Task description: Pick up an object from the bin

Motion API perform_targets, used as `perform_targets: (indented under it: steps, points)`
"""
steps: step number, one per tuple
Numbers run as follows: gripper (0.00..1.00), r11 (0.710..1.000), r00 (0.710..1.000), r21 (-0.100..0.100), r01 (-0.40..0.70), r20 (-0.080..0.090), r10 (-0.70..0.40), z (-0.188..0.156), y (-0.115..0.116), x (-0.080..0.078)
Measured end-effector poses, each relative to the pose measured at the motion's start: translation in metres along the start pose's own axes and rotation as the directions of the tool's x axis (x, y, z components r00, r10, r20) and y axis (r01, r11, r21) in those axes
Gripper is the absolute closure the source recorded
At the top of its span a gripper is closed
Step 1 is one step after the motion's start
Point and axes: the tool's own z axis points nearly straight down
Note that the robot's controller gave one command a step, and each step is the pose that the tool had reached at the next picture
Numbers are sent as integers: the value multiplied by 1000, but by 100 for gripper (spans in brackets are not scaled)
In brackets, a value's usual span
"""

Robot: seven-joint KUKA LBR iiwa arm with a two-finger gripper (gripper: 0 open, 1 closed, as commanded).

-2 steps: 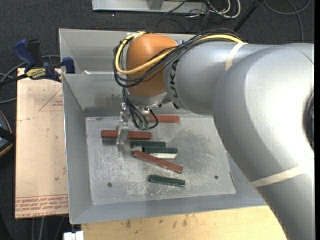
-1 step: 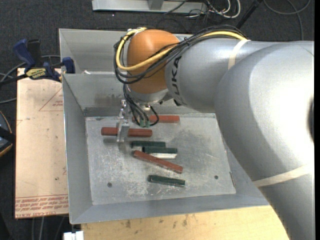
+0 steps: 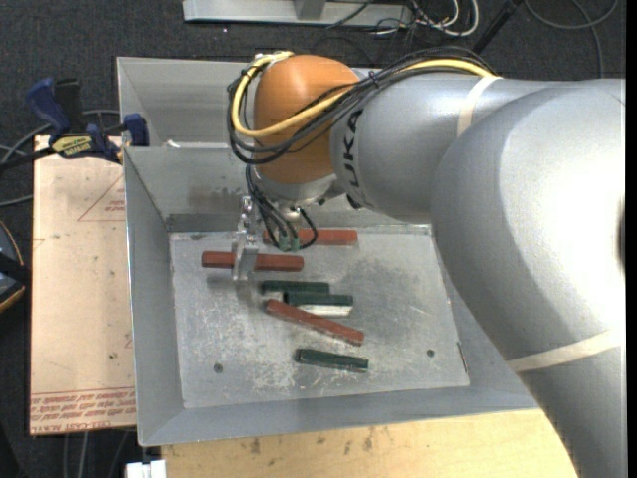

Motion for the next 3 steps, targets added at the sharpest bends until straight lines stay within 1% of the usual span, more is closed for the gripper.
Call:
perform_targets:
  steps: [1,2,3]
  points:
    - [100,1000,1000,2,0,-8,0,-7,0,2]
    - [100,1000,1000,3,0,-9,0,-27,0,2]
    - [100,1000,1000,1,0,-2,0,-43,0,0]
